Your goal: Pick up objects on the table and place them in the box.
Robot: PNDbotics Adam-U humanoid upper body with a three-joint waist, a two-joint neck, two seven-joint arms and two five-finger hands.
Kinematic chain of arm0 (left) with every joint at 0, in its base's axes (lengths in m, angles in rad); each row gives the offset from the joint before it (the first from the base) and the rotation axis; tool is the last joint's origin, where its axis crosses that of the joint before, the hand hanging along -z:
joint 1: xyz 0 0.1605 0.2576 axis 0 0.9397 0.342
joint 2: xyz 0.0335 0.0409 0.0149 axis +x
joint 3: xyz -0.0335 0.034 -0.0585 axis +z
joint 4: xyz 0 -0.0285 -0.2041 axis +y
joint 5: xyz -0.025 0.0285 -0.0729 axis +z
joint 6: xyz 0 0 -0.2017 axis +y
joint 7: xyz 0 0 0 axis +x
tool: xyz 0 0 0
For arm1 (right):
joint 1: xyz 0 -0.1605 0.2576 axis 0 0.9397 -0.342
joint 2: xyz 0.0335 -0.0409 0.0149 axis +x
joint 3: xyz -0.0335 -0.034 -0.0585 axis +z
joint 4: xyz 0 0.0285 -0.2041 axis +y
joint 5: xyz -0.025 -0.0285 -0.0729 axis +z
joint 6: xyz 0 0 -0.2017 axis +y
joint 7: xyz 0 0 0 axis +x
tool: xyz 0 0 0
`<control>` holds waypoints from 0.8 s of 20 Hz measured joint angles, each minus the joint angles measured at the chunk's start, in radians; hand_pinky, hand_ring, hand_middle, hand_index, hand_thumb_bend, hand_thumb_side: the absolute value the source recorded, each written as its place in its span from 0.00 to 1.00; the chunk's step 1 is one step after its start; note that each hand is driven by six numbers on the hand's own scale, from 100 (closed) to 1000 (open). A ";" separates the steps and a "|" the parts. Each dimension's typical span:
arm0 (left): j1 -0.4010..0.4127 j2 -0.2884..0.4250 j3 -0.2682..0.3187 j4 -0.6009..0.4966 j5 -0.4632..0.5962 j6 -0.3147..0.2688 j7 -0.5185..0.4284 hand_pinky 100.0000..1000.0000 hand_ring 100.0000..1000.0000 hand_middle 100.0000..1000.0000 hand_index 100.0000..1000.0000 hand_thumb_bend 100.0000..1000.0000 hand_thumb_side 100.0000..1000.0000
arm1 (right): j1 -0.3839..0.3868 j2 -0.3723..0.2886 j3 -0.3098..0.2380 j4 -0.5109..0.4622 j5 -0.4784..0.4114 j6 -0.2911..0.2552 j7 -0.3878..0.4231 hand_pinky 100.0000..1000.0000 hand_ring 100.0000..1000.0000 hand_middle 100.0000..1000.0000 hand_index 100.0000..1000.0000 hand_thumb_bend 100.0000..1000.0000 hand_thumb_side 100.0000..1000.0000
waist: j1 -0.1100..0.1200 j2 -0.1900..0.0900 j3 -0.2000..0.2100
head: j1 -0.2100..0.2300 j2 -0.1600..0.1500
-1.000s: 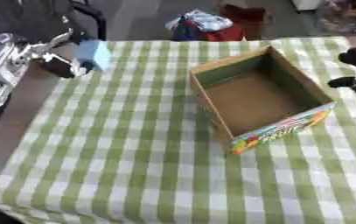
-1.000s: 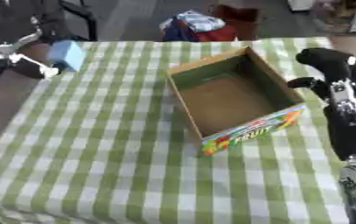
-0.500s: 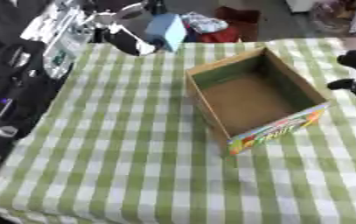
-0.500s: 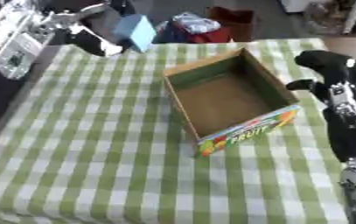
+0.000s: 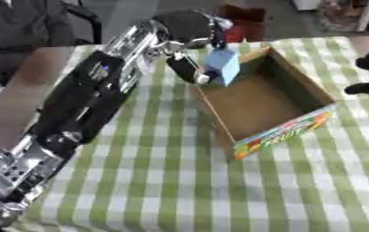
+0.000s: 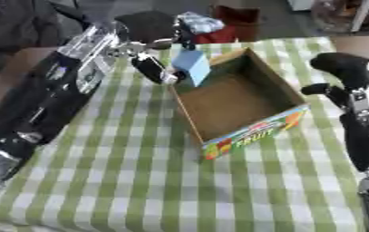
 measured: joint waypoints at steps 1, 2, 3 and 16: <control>0.001 -0.014 -0.004 0.013 -0.011 -0.007 0.008 0.71 0.70 0.67 0.80 0.29 0.41 | 0.000 0.000 0.000 0.000 0.000 0.001 0.001 0.57 0.80 0.69 0.69 0.00 0.50 | 0.000 0.001 -0.003 | 0.002 0.000; 0.002 -0.026 -0.008 0.024 -0.020 -0.014 0.016 0.72 0.71 0.70 0.86 0.45 0.45 | 0.000 0.000 0.000 0.000 0.000 0.001 0.002 0.57 0.80 0.69 0.69 0.00 0.50 | 0.000 0.002 -0.005 | 0.004 0.000; 0.006 -0.036 -0.012 0.032 -0.029 -0.022 0.023 0.73 0.72 0.72 0.88 0.51 0.47 | 0.000 0.001 0.000 0.000 0.000 0.002 0.002 0.57 0.80 0.69 0.69 0.00 0.50 | 0.000 0.003 -0.006 | 0.005 0.000; 0.111 0.077 0.051 -0.247 0.253 0.077 0.134 0.71 0.63 0.67 0.82 0.16 0.67 | 0.000 0.002 -0.004 0.000 0.000 -0.002 -0.003 0.57 0.80 0.69 0.69 0.00 0.50 | -0.007 0.002 0.039 | -0.015 0.000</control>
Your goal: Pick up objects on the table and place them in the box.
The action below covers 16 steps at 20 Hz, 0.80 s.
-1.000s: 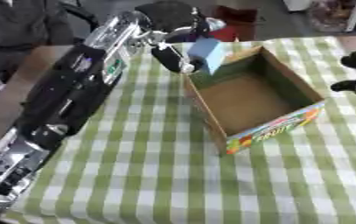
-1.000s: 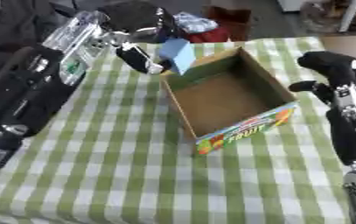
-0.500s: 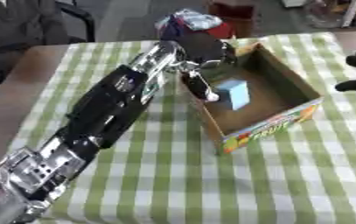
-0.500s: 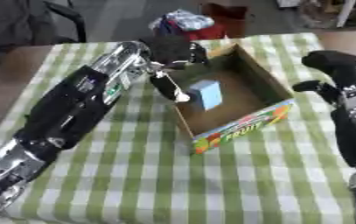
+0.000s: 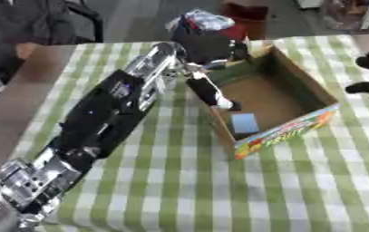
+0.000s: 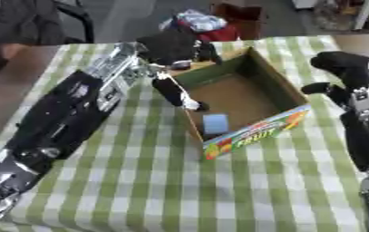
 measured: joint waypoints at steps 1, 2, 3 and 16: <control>0.025 0.021 0.025 -0.049 0.067 0.031 0.024 0.70 0.62 0.65 0.81 0.11 0.67 | 0.000 0.000 -0.002 0.000 0.000 -0.001 -0.001 0.57 0.80 0.69 0.69 0.00 0.49 | 0.000 0.000 0.006 | -0.004 0.000; 0.055 0.042 0.051 -0.099 0.137 0.063 0.052 0.70 0.61 0.64 0.80 0.08 0.66 | 0.001 0.000 -0.003 0.000 0.000 -0.002 -0.002 0.57 0.80 0.69 0.69 0.00 0.49 | -0.001 0.000 0.011 | -0.008 0.000; 0.088 0.063 0.079 -0.150 0.207 0.094 0.082 0.69 0.60 0.63 0.79 0.06 0.66 | 0.001 0.000 -0.004 0.000 0.001 -0.003 -0.004 0.57 0.80 0.69 0.69 0.00 0.50 | -0.001 0.000 0.017 | -0.011 0.000; 0.508 0.093 0.308 -0.534 0.853 0.256 0.436 0.66 0.55 0.57 0.76 0.00 0.65 | 0.009 0.000 -0.016 0.000 0.009 -0.008 -0.018 0.57 0.80 0.69 0.69 0.00 0.49 | -0.018 0.001 0.067 | -0.032 0.000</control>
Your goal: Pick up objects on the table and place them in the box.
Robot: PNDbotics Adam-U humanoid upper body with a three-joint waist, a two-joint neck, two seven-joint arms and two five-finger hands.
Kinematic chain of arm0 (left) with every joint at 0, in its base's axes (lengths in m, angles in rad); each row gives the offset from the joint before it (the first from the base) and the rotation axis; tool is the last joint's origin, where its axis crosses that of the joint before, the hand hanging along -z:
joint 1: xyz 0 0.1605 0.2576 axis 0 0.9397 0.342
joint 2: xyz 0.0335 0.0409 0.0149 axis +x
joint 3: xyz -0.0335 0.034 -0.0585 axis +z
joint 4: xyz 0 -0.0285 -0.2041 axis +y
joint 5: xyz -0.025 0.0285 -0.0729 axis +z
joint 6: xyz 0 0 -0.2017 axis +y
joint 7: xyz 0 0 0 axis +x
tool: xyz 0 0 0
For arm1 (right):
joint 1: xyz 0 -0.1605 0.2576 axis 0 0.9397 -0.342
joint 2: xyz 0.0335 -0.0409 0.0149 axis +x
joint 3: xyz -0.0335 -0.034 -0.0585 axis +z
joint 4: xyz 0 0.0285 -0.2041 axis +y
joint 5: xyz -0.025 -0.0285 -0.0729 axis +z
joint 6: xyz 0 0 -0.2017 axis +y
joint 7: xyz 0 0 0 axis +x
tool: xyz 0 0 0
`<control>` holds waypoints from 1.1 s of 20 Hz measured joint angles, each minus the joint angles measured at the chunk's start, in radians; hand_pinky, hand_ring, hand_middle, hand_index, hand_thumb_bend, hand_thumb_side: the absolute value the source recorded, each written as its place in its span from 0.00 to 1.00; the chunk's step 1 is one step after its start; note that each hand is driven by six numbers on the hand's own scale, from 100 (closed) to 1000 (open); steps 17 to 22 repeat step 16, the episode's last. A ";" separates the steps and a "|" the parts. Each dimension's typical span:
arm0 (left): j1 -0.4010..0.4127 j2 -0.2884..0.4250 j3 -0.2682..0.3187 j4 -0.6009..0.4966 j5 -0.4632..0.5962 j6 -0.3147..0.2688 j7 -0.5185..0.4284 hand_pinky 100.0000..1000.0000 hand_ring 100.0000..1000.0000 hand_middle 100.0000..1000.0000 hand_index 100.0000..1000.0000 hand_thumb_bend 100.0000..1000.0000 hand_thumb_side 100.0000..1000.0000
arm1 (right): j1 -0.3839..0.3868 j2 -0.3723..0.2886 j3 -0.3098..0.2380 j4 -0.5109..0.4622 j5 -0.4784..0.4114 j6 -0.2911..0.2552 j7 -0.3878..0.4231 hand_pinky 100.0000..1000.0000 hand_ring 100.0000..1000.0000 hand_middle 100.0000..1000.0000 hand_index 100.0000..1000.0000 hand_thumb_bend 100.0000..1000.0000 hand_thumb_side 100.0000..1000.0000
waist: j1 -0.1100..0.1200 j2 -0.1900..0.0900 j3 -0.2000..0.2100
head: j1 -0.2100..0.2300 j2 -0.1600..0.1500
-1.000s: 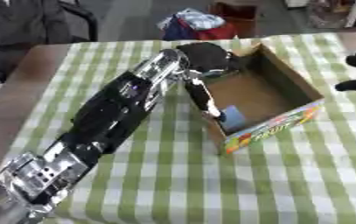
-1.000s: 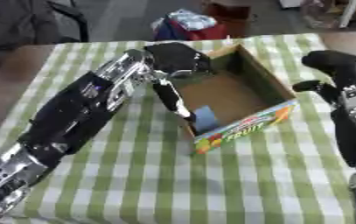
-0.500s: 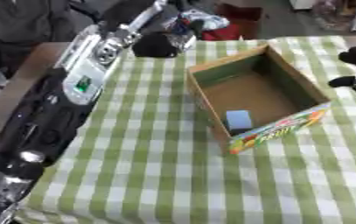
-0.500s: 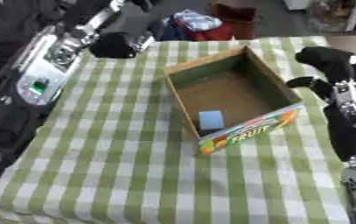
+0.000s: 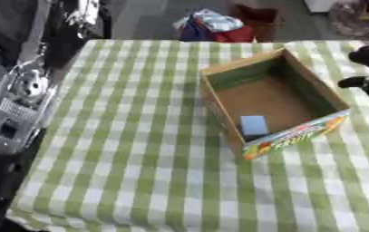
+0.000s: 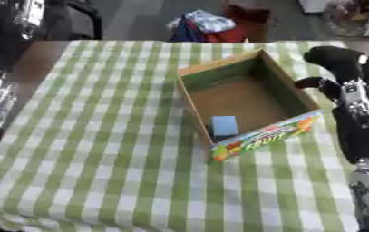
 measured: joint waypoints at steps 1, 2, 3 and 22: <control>0.017 -0.007 0.008 -0.011 0.016 0.000 0.012 0.65 0.55 0.57 0.76 0.00 0.65 | 0.000 0.000 0.000 0.000 0.000 0.000 0.000 0.57 0.80 0.69 0.69 0.00 0.49 | 0.000 0.000 0.002 | 0.000 0.000; 0.031 -0.015 0.017 -0.019 0.029 -0.001 0.023 0.65 0.55 0.57 0.76 0.00 0.65 | 0.000 0.000 -0.001 0.000 0.000 0.000 0.000 0.57 0.80 0.69 0.69 0.00 0.49 | -0.001 0.001 0.005 | 0.000 0.000; 0.042 -0.023 0.024 -0.024 0.039 -0.001 0.032 0.65 0.54 0.57 0.75 0.00 0.65 | 0.000 0.000 -0.001 0.000 0.000 0.000 0.000 0.57 0.80 0.69 0.69 0.00 0.49 | -0.003 0.002 0.006 | 0.000 0.000; 0.087 -0.095 0.045 -0.030 0.085 0.000 0.067 0.64 0.53 0.56 0.75 0.00 0.66 | 0.000 0.006 -0.005 0.000 0.002 -0.002 -0.005 0.57 0.80 0.69 0.69 0.00 0.50 | -0.004 0.008 0.025 | -0.002 0.000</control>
